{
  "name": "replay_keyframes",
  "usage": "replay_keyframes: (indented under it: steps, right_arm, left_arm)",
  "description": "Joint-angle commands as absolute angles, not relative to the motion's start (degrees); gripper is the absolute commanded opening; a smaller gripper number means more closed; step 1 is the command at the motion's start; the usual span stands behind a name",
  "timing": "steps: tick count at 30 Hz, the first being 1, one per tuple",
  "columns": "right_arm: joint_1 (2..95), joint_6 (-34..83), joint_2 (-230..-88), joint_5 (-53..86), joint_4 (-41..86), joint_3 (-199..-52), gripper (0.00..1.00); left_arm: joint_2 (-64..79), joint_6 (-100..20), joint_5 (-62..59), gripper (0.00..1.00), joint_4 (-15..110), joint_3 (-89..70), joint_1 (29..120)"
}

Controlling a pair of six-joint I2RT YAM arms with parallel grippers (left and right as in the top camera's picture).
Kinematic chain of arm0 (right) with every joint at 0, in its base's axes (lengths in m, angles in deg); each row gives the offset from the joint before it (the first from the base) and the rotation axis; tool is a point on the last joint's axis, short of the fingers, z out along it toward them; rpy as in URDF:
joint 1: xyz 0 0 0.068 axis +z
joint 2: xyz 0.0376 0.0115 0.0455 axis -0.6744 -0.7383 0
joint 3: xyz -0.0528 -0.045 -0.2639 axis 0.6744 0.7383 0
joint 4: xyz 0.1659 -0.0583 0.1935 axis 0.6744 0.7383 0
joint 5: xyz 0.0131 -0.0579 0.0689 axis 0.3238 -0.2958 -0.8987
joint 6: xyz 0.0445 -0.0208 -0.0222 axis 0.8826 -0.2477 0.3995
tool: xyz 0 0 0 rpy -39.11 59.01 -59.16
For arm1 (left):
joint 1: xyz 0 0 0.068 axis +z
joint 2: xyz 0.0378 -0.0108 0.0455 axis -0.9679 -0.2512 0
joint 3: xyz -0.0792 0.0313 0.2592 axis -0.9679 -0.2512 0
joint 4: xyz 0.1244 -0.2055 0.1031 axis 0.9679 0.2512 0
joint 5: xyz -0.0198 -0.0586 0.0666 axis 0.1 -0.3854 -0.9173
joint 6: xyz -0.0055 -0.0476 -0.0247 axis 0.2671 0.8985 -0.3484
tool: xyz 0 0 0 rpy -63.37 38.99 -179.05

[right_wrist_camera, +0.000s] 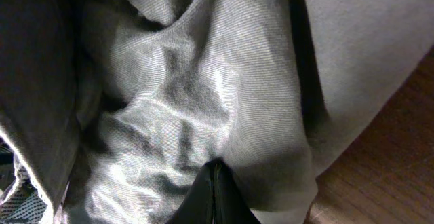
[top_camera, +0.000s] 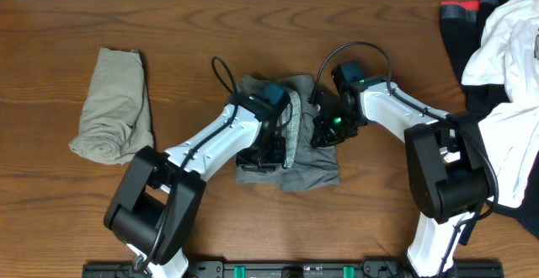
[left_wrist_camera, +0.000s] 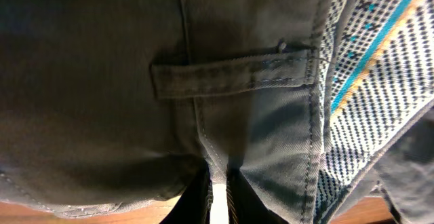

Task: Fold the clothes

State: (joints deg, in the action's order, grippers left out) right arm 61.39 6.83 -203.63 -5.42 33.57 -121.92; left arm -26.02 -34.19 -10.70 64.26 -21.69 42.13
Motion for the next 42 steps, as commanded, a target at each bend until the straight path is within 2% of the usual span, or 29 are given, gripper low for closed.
replay_keyframes:
  steps: [1,5,9,11,15,28,35,40,42]
  right_arm:
    - [61.5,7.2,-207.0,1.9,34.2,-120.3,0.01]
    - [61.5,7.2,-207.0,1.9,34.2,-120.3,0.01]
    - [61.5,7.2,-207.0,1.9,34.2,-120.3,0.01]
    - [61.5,7.2,-207.0,1.9,34.2,-120.3,0.01]
    - [61.5,7.2,-207.0,1.9,34.2,-120.3,0.01]
    - [61.5,7.2,-207.0,1.9,34.2,-120.3,0.01]
    - [61.5,7.2,-207.0,1.9,34.2,-120.3,0.01]
    - [61.5,7.2,-207.0,1.9,34.1,-120.3,0.01]
    - [61.5,7.2,-207.0,1.9,34.1,-120.3,0.01]
  left_arm:
    - [-26.5,-34.0,-9.9,0.11,65.9,-21.9,43.0]
    - [-24.8,-34.6,-10.6,0.07,69.4,-18.9,43.7]
    - [-19.6,-35.9,-12.2,0.09,70.6,-13.7,45.0]
    - [-16.7,-35.9,-15.2,0.13,69.6,-12.4,45.8]
    - [-14.1,-38.3,-19.4,0.12,63.6,-12.3,47.6]
    - [-31.0,-43.9,-14.9,0.06,42.1,-12.7,48.6]
    - [-34.8,-43.8,-20.9,0.06,34.3,-12.7,50.7]
    - [-33.2,-43.8,-18.4,0.17,35.3,-11.9,52.4]
    - [-31.0,-43.8,-15.3,0.27,37.4,-10.9,52.7]
